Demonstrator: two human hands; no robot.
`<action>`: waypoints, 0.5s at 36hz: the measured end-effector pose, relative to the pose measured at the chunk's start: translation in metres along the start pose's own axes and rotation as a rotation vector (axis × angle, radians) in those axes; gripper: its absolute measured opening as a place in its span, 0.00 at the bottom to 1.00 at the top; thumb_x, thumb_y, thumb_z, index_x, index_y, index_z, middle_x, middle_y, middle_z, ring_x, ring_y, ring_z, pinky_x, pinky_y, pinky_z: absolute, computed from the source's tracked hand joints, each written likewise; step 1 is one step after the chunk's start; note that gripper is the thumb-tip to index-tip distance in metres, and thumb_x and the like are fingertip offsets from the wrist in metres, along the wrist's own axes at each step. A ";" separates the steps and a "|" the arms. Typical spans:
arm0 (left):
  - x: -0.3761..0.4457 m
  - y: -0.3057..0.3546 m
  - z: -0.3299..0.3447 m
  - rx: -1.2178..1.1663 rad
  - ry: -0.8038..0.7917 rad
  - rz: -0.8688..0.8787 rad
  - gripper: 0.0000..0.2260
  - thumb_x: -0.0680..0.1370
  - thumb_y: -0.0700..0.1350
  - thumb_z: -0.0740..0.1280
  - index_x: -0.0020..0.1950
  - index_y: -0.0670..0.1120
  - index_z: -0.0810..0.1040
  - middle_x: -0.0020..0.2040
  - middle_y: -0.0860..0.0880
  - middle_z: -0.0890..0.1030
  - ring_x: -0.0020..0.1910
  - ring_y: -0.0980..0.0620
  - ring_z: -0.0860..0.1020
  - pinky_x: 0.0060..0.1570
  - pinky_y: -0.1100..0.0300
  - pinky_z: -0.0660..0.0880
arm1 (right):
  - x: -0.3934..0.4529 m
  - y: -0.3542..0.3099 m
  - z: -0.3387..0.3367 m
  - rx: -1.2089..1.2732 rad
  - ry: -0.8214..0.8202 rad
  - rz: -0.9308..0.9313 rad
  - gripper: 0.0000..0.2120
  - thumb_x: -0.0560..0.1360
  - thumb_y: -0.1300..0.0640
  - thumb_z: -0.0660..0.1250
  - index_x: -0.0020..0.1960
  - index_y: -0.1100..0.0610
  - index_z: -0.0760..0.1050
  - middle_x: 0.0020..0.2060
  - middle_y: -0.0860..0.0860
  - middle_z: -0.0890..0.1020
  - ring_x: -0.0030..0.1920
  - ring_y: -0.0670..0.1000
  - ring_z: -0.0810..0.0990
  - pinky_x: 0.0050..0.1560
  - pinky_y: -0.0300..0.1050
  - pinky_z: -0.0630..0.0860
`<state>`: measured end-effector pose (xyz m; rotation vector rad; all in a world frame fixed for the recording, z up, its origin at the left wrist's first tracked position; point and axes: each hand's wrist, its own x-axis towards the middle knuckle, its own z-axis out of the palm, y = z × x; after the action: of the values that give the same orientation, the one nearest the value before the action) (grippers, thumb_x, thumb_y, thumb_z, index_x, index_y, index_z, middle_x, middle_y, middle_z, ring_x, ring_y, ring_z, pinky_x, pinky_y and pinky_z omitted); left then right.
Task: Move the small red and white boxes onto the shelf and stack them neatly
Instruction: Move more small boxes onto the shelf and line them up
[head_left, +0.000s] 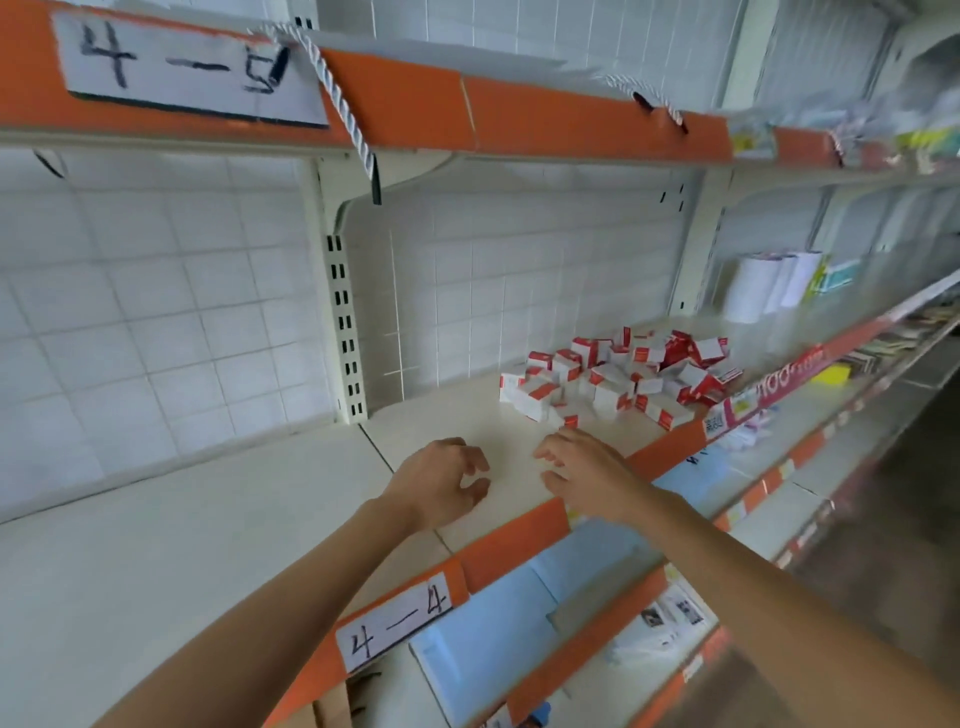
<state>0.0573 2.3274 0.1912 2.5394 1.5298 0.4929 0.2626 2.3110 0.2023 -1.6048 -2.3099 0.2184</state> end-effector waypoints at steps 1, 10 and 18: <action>0.010 0.001 0.001 -0.011 0.010 -0.005 0.13 0.77 0.50 0.63 0.60 0.49 0.78 0.53 0.51 0.78 0.52 0.51 0.77 0.53 0.60 0.73 | 0.011 0.010 -0.005 -0.004 0.007 0.013 0.16 0.78 0.57 0.62 0.65 0.58 0.71 0.61 0.50 0.73 0.60 0.49 0.73 0.59 0.42 0.71; 0.067 0.005 0.016 0.017 -0.007 -0.034 0.13 0.78 0.50 0.63 0.60 0.50 0.77 0.54 0.51 0.79 0.52 0.53 0.77 0.51 0.61 0.72 | 0.074 0.079 -0.001 -0.009 0.023 0.089 0.17 0.76 0.58 0.63 0.64 0.56 0.71 0.62 0.50 0.72 0.64 0.50 0.69 0.61 0.47 0.70; 0.085 0.016 0.028 0.037 0.014 -0.134 0.12 0.78 0.49 0.63 0.60 0.49 0.78 0.54 0.51 0.79 0.52 0.52 0.77 0.51 0.60 0.74 | 0.100 0.118 -0.003 -0.089 -0.124 0.067 0.28 0.76 0.57 0.62 0.74 0.57 0.57 0.70 0.53 0.61 0.72 0.55 0.57 0.70 0.49 0.60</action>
<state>0.1167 2.3961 0.1871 2.4437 1.7154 0.4698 0.3365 2.4461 0.1868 -1.7605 -2.3902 0.2407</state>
